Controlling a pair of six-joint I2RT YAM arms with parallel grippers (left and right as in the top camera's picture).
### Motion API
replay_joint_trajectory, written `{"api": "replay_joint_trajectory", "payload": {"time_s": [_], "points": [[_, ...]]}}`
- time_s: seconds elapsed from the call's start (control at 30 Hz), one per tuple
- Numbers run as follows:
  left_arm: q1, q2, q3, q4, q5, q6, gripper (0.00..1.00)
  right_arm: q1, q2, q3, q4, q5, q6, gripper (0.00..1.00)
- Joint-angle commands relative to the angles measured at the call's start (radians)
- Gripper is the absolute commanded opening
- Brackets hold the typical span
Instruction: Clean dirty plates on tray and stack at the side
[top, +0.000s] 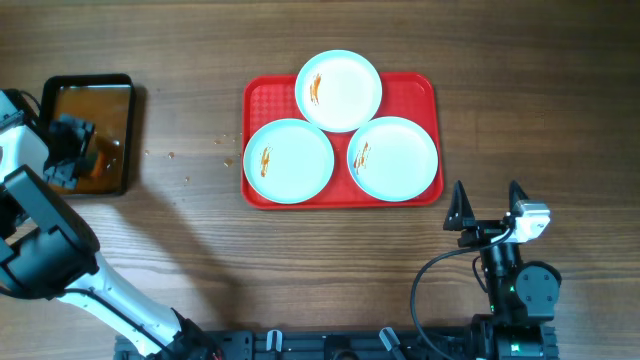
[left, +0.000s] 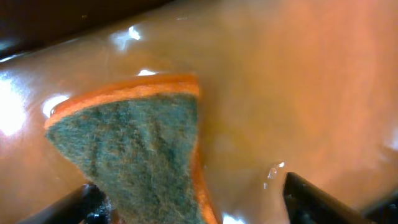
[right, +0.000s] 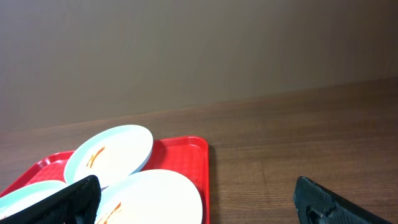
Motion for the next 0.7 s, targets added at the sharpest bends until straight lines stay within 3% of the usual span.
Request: {"api": "replay_joint_trajectory", "payload": {"time_s": [0.0, 0.03, 0.23, 0.5, 0.67], "points": [[0.005, 0.047, -0.031, 0.002, -0.021, 0.003, 0.26, -0.004, -0.005, -0.001, 0.003, 0.010, -0.013, 1.00], [0.005, 0.047, -0.031, 0.003, -0.021, 0.003, 0.04, -0.004, -0.005, -0.001, 0.003, 0.010, -0.013, 1.00], [0.005, 0.020, -0.031, -0.003, -0.002, 0.003, 0.04, -0.004, -0.005, -0.001, 0.003, 0.010, -0.013, 1.00], [0.005, -0.158, -0.031, 0.104, 0.359, 0.003, 0.04, -0.004, -0.005, -0.001, 0.003, 0.010, -0.013, 1.00], [0.005, -0.217, -0.031, 0.160, 0.444, 0.003, 0.04, -0.004, -0.005, -0.001, 0.003, 0.010, -0.013, 1.00]]}}
